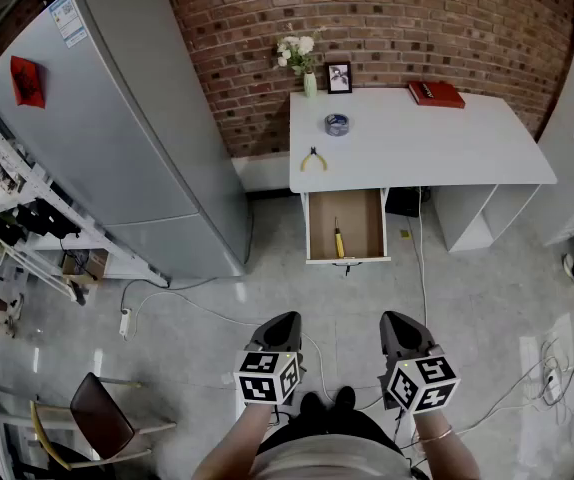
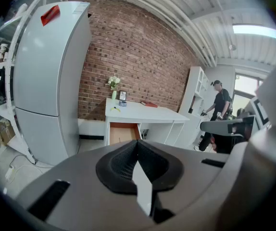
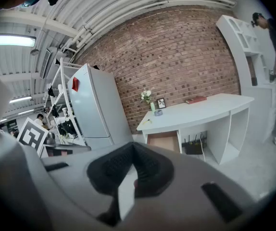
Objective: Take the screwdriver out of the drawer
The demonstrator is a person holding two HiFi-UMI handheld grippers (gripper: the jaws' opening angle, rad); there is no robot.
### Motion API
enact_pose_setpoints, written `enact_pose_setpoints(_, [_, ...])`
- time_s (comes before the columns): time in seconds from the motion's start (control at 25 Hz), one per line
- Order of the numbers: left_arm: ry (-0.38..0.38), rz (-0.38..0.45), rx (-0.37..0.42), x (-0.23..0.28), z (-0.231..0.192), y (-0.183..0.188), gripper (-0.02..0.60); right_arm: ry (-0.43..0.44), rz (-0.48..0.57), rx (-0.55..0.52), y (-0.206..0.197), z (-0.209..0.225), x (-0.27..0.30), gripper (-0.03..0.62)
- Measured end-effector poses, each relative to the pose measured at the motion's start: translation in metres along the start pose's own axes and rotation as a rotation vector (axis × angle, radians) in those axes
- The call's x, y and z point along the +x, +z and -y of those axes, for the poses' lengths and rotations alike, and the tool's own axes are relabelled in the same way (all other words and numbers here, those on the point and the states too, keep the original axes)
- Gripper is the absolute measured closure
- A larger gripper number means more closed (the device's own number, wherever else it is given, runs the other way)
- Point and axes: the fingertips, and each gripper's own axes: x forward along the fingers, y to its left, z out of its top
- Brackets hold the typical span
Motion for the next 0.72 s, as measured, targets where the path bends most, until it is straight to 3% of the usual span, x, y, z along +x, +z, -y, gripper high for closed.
enact_pose_setpoints(0.72, [0.020,0.009,0.026,0.011,0.012,0.001,0.588,-0.049,0.019,0.005,0.003,0.030,0.000,0.592])
